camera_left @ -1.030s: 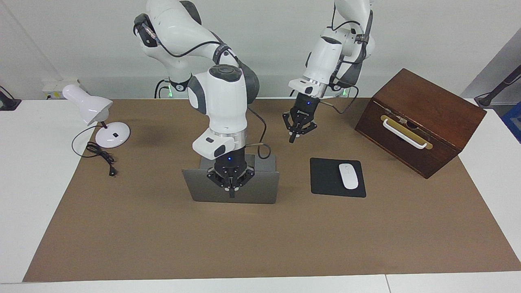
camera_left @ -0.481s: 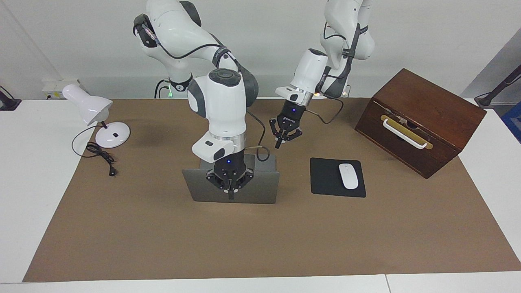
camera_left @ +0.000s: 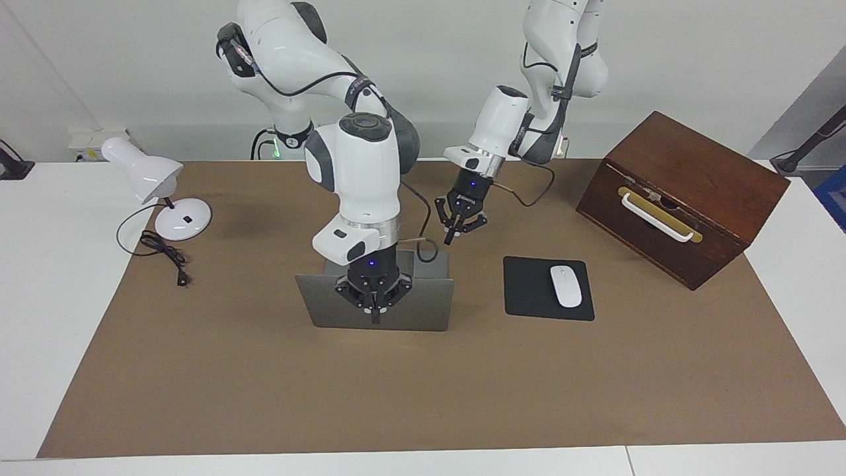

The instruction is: Close laptop with both arms

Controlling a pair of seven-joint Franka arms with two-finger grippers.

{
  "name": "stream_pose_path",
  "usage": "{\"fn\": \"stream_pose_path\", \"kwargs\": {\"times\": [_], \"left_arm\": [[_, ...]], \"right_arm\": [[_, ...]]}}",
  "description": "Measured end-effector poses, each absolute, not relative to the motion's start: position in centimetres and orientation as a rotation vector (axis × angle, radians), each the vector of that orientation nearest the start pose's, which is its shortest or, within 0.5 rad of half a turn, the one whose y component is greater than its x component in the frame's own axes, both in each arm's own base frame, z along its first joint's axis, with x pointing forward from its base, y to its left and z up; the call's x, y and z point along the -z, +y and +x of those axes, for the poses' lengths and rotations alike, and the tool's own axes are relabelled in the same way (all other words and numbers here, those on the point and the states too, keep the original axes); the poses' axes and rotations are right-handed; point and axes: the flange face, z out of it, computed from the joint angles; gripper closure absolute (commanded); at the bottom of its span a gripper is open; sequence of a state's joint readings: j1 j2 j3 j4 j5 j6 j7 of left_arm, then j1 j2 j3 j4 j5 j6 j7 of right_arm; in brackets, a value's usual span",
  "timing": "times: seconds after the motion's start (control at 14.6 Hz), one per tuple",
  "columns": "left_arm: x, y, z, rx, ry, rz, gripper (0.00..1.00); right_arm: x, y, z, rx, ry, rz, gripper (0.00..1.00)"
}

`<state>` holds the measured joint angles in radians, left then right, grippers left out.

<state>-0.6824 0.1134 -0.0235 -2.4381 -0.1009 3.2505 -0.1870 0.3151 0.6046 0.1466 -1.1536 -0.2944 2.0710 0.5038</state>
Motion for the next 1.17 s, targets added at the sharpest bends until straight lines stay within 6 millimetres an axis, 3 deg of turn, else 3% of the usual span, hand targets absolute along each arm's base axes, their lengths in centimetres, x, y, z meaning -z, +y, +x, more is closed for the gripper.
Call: {"fn": "stream_pose_path", "kwargs": {"times": [0.69, 1.17], "left_arm": [[-27.3, -35.9, 41.1, 1.080, 0.751, -3.198, 1.00], [-27.0, -35.8, 41.3, 1.090, 0.853, -3.142, 1.00]], "right_arm": [[-47.7, 29.2, 69.7, 0.565, -0.027, -3.128, 1.00], [-47.0, 28.4, 69.9, 0.523, -0.001, -3.128, 1.00]]}}
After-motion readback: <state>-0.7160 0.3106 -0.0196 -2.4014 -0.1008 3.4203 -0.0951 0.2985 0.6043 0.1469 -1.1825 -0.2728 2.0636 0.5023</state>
